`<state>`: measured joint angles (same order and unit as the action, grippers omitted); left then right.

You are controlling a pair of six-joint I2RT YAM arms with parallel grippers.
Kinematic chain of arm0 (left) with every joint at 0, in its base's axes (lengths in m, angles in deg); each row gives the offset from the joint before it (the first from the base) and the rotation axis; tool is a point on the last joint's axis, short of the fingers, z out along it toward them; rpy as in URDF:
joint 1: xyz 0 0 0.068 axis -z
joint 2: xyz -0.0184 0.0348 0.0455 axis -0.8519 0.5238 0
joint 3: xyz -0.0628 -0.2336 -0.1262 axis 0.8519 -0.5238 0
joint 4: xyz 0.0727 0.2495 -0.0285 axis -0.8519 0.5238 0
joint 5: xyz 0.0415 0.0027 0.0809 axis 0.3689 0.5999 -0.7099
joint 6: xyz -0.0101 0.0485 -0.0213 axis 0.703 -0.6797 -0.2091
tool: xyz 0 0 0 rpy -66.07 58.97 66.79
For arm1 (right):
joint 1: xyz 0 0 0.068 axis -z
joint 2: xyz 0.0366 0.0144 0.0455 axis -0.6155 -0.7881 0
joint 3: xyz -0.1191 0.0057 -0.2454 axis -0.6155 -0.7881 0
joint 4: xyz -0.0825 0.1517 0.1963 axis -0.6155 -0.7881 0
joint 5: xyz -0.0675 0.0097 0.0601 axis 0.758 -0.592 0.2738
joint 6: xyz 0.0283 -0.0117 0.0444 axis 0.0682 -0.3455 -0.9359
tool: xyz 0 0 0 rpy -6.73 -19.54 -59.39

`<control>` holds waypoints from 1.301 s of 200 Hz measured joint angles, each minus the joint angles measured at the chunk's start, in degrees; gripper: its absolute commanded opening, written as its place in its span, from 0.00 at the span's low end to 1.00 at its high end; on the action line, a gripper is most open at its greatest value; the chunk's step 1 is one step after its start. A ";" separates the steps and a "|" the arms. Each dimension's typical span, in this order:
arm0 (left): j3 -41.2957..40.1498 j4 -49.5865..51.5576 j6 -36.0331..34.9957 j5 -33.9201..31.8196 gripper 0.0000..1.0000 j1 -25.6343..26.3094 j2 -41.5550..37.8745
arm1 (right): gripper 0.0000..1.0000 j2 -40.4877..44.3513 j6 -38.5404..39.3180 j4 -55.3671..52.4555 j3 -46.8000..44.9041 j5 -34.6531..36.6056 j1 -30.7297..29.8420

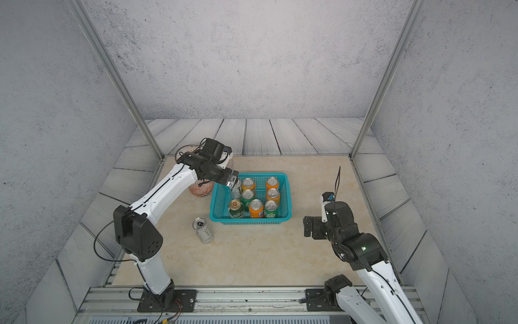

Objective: Take out the drinks from the basket
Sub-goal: Pick up the drink from the basket.

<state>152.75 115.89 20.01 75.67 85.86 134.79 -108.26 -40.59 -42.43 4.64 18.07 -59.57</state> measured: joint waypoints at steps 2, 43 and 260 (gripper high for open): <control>0.15 0.00 0.00 -0.02 0.99 0.00 0.17 | 0.99 0.00 0.00 0.00 0.00 0.00 0.00; 1.99 1.14 -0.90 1.11 0.97 0.02 5.25 | 0.99 -0.02 0.00 0.02 0.00 0.00 0.00; 11.13 7.72 -2.51 3.04 0.60 0.07 17.90 | 0.99 -0.76 0.09 0.09 -0.17 -0.02 0.00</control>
<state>163.87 123.61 17.49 78.70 85.92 152.69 -109.02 -40.51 -42.34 4.46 18.05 -59.57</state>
